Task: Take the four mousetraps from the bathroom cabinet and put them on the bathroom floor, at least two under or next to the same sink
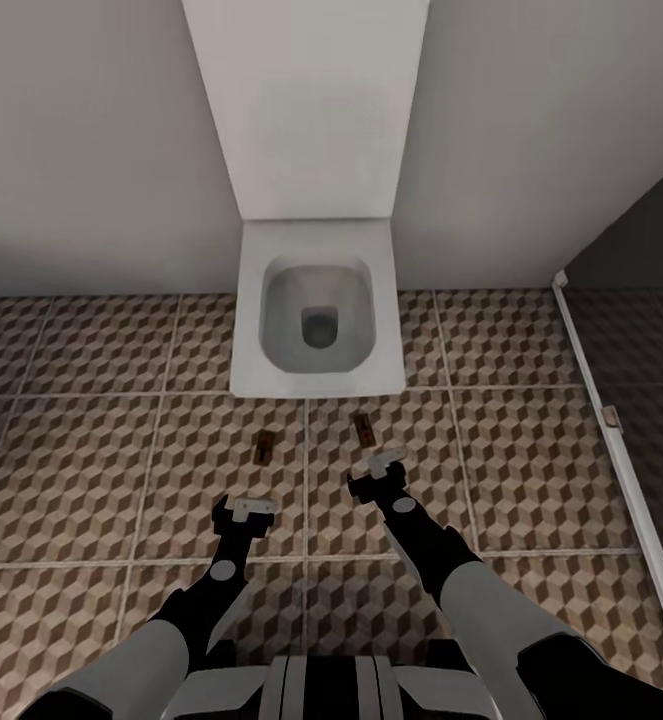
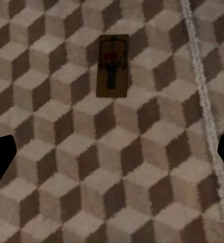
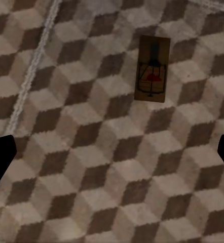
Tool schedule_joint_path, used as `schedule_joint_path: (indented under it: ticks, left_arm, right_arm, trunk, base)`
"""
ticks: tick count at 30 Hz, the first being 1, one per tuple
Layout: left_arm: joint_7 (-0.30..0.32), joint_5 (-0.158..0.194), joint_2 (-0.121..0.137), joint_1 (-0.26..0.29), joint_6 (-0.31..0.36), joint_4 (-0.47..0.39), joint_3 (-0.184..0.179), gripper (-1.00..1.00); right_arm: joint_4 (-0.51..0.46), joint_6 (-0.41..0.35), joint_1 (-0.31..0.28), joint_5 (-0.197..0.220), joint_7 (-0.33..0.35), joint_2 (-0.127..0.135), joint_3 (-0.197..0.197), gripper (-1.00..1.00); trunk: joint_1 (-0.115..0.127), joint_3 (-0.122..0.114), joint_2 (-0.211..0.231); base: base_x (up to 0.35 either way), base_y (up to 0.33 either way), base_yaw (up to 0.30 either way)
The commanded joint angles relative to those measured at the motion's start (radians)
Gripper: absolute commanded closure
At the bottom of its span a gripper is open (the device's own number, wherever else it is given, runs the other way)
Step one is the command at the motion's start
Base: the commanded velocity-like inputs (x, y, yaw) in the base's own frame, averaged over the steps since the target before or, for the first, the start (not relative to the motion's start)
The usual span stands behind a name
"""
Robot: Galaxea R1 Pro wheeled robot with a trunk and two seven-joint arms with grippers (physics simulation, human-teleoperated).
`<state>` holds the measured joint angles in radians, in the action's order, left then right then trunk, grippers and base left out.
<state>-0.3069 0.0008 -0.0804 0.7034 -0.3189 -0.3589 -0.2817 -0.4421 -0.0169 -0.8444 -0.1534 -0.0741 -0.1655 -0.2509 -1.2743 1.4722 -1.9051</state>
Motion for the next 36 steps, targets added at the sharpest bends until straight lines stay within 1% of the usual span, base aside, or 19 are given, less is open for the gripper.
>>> schedule_joint_path:
  ticks: [1,25,36]
  left_arm:
    - [-0.01,0.0,0.001,0.001,-0.002,0.001,-0.008,-1.0]
    - [-0.011,0.001,0.001,0.001,-0.001,0.003,-0.008,-1.0]
    - [-0.011,0.001,0.001,0.001,-0.001,0.003,-0.008,-1.0]
  right_arm:
    - [0.0,-0.002,-0.001,-0.008,-0.007,0.001,-0.005,-1.0]
    - [0.0,-0.004,0.0,-0.007,-0.009,0.0,-0.005,-1.0]
    - [0.0,-0.005,0.0,-0.006,-0.009,0.0,-0.005,-1.0]
  trunk:
    - [0.004,-0.003,0.007]
    - [0.096,-0.078,0.175]
    - [0.138,-0.124,0.252]
  base:
    - [0.0,0.0,0.0]
    - [0.0,0.0,-0.001]
    - [0.0,0.0,-0.058]
